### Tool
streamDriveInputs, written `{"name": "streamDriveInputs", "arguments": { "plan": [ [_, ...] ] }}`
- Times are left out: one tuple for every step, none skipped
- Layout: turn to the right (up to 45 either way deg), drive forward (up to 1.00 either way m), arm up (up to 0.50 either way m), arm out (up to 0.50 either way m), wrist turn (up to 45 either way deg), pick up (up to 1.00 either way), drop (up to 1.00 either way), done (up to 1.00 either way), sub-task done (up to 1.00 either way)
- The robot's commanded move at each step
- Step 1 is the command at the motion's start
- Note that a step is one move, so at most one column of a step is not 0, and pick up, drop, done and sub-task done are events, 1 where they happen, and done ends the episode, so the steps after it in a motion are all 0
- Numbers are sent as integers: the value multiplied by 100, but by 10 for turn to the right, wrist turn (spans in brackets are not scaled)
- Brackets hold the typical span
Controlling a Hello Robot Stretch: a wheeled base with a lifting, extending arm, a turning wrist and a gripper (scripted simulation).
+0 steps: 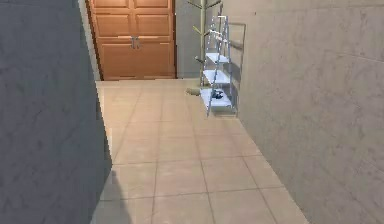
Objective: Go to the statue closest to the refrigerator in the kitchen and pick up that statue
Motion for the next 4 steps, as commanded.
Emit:
{"name": "streamDriveInputs", "arguments": {
  "plan": [
    [0,100,0,0,0,0,0,0,0],
    [0,100,0,0,0,0,0,0,0],
    [-30,0,0,0,0,0,0,0,0],
    [0,70,0,0,0,0,0,0,0]
  ]
}}
